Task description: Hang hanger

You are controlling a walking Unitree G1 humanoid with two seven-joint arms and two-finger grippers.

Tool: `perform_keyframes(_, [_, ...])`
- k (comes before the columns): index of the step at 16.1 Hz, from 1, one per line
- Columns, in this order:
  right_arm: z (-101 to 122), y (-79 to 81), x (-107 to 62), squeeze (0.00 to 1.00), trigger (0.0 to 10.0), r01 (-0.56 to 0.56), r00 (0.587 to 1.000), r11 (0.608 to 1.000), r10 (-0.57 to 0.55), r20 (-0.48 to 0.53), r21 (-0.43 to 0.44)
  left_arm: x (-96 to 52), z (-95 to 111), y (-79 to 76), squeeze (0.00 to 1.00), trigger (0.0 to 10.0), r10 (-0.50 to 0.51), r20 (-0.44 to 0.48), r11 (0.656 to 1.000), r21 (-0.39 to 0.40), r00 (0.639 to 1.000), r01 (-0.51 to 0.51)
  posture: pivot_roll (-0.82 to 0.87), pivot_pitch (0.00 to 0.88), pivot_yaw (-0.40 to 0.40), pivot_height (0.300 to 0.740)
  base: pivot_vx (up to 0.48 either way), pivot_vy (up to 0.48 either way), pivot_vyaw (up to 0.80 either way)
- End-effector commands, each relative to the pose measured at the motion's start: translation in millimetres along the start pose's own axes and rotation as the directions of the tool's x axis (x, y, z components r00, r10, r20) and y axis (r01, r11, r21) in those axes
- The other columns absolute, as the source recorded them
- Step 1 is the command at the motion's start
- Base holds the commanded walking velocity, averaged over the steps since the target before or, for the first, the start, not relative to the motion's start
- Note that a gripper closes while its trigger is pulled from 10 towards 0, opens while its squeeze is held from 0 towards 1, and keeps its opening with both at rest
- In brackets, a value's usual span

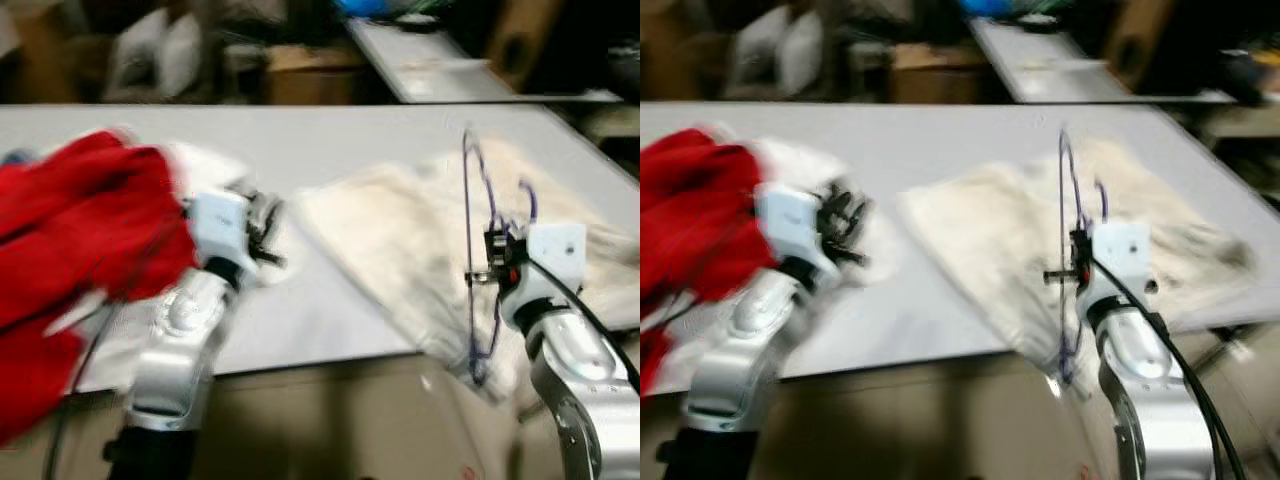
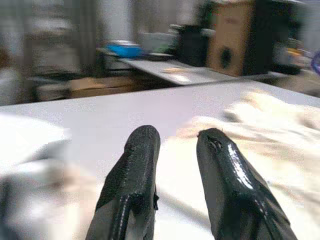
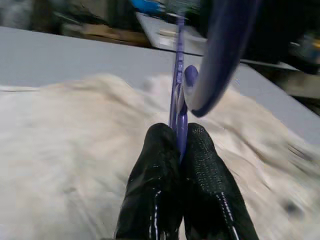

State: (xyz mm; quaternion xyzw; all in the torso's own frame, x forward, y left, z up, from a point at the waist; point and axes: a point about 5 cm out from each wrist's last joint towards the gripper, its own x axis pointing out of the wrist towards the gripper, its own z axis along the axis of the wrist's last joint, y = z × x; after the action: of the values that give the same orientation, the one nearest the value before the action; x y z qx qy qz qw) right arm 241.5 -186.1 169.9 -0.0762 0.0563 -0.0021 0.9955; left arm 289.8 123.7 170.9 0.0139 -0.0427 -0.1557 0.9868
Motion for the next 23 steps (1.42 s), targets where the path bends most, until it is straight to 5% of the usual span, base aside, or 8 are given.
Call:
perform_keyframes(1, [1.3,-1.4,-2.3,0.0,10.0,-0.002,1.0,1.0,0.002,0.002,0.008,-1.6,-0.6,6.2,0.0,10.0,0.033,-0.004,0.999,0.024,0.999,-0.033,-0.02,0.0,-0.025,0.74,0.0,-0.48,-0.42])
perform_keyframes(5, [-2.4,5.1,-5.5,0.0,10.0,-0.033,0.999,0.999,0.033,-0.008,0.027,-2.9,-3.2,11.1,0.0,10.0,0.063,-0.017,0.997,0.054,0.998,-0.062,-0.02,0.0,-0.029,0.74,0.0,-0.461,0.0])
perform_keyframes(14, [0.3,4.9,-6.1,0.0,10.0,-0.015,1.0,0.997,0.015,0.006,0.079,4.1,-8.3,6.6,0.0,10.0,0.022,-0.066,0.998,0.061,0.998,-0.018,-0.03,0.0,-0.01,0.74,0.0,0.195,-0.09])
perform_keyframes(16, [-0.5,3.3,-6.5,0.0,10.0,-0.007,1.0,0.997,0.006,0.004,0.079,5.3,-10.1,-2.5,0.0,10.0,-0.051,-0.071,0.998,0.038,0.996,0.054,-0.03,0.0,-0.014,0.74,0.0,0.0,0.0])
perform_keyframes(17, [-3.8,-0.3,-6.7,0.0,10.0,0.018,1.0,0.998,-0.017,-0.013,0.066,4.7,-14.4,-17.2,0.0,10.0,-0.181,-0.082,0.983,0.003,0.98,0.182,-0.02,0.0,-0.016,0.74,0.0,0.0,0.0])
perform_keyframes(18, [-7.6,-5.9,-6.2,0.0,10.0,0.045,0.999,0.998,-0.043,-0.031,0.051,6.8,-20.2,-25.8,0.25,10.0,-0.26,-0.096,0.965,0.02,0.961,0.263,-0.02,0.0,-0.019,0.74,0.0,0.0,0.0])
perform_keyframes(19, [-8.8,-8.9,-6.1,0.0,10.0,0.056,0.998,0.998,-0.054,-0.038,0.043,9.1,-24.8,-29.7,1.0,10.0,-0.302,-0.115,0.952,0.016,0.946,0.306,-0.02,0.0,-0.018,0.74,0.0,0.0,0.0])
perform_keyframes(23, [-7.6,-18.3,-10.2,0.0,10.0,0.086,0.996,0.996,-0.085,-0.038,0.035,36.5,-38.5,-48.2,1.0,10.0,-0.41,-0.187,0.895,0.107,0.893,0.433,-0.05,0.0,0.002,0.74,0.0,0.0,0.0])
